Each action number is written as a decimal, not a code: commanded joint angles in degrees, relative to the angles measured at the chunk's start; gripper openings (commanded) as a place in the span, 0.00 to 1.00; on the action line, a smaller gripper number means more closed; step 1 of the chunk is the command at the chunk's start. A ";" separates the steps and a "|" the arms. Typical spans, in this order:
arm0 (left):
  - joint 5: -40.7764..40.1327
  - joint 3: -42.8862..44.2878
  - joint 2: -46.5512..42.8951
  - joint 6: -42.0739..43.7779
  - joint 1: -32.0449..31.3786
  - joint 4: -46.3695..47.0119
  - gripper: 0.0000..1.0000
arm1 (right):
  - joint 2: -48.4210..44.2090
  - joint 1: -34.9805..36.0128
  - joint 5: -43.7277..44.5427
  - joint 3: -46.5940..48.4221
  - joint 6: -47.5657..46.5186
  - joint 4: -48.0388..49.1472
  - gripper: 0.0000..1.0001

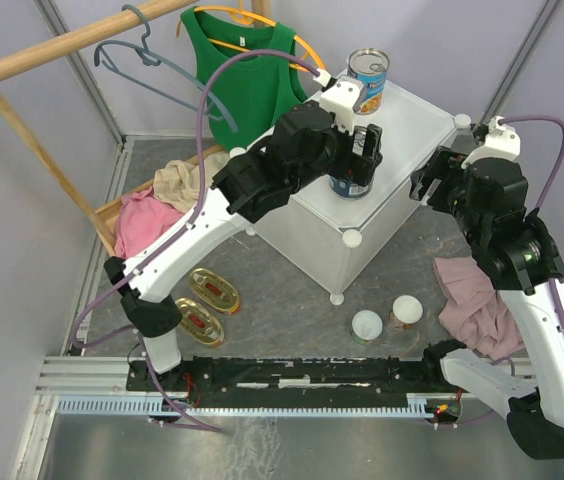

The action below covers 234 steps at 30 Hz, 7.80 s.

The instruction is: Place and organize the canned foods onto the counter

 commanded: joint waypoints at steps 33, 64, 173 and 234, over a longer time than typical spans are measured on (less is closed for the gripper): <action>20.55 8.15 8.90 -7.41 7.39 19.35 0.43 | -3.85 0.26 -11.32 -6.70 -7.69 11.16 1.00; 25.30 2.89 6.31 -9.32 6.85 19.80 0.88 | -0.51 0.32 -20.89 -16.84 -11.81 31.69 0.99; -1.12 -36.94 -24.89 -2.69 4.15 23.37 0.99 | 21.33 -3.96 4.24 -10.28 -14.25 40.80 0.57; -6.94 -54.15 -39.00 -5.12 4.00 20.57 0.99 | 16.34 -6.21 0.70 -9.49 -12.38 34.47 0.99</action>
